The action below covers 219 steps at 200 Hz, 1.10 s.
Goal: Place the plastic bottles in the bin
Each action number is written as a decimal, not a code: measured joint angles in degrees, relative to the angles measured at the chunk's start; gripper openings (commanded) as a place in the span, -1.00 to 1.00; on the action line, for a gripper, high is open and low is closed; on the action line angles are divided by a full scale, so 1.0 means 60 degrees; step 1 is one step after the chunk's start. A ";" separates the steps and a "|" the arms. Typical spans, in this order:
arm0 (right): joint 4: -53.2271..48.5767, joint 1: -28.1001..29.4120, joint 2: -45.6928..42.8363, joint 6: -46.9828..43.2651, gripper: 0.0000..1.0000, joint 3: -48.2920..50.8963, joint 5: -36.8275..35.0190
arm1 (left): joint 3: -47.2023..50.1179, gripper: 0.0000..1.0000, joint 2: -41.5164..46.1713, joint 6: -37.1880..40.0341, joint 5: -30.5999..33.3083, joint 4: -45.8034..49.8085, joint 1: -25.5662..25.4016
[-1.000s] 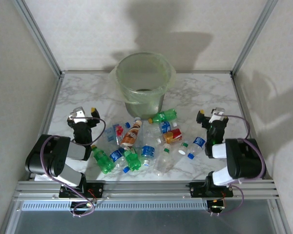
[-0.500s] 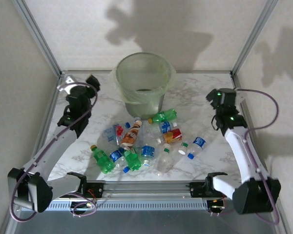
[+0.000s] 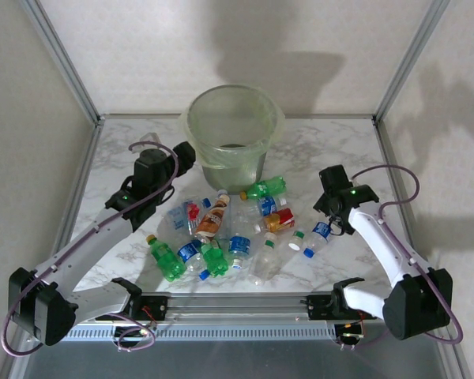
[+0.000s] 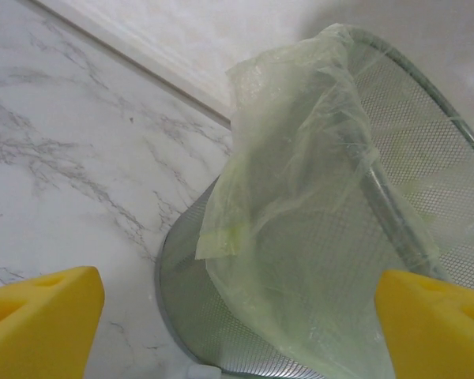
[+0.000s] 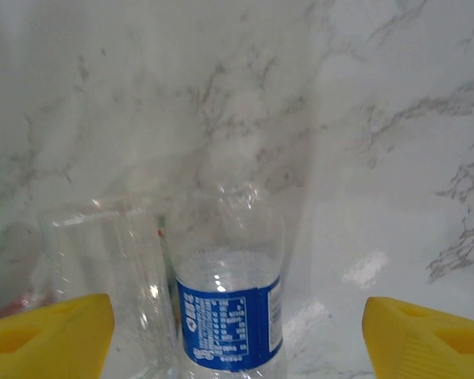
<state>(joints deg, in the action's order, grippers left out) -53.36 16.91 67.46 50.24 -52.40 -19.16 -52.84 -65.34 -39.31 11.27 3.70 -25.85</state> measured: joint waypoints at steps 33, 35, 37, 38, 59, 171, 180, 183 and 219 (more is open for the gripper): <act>0.0113 0.0157 0.0277 0.0000 0.63 0.0535 0.0401 | 0.0000 0.71 0.0000 -0.0138 -0.0160 0.0000 0.0000; 0.0120 0.0157 0.0288 0.0000 0.63 0.0572 0.0419 | 0.0000 0.71 0.0000 -0.0138 -0.0168 0.0000 0.0000; 0.0135 0.0157 0.0299 0.0004 0.63 0.0605 0.0448 | 0.0000 0.71 0.0000 -0.0142 -0.0175 0.0000 0.0000; 0.0138 0.0157 0.0299 0.0004 0.63 0.0616 0.0455 | 0.0000 0.71 0.0000 -0.0146 -0.0171 0.0000 0.0000; 0.0291 0.0157 0.0364 0.0007 0.63 0.0863 0.0546 | 0.0000 0.69 0.0000 -0.0189 -0.0208 -0.0004 0.0000; 0.1588 -0.0109 0.1585 -0.0018 0.62 0.1614 0.0703 | 0.0004 0.66 0.0000 -0.0495 -0.0528 -0.0113 0.0000; 0.1690 -0.0197 0.1683 -0.0051 0.59 0.1661 0.0710 | 0.0007 0.66 0.0000 -0.0503 -0.0535 -0.0142 0.0000; 0.1734 -0.0226 0.1712 -0.0058 0.57 0.1679 0.0707 | 0.0007 0.65 0.0000 -0.0503 -0.0543 -0.0149 0.0000; 0.2102 -0.0652 0.1796 -0.0306 0.41 0.1891 0.0710 | 0.0007 0.65 0.0000 -0.0586 -0.0641 -0.0182 0.0000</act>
<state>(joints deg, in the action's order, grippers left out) -40.75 12.99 78.24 48.40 -41.06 -14.90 -52.80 -65.34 -42.83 7.42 2.61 -25.85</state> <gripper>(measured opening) 0.734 0.827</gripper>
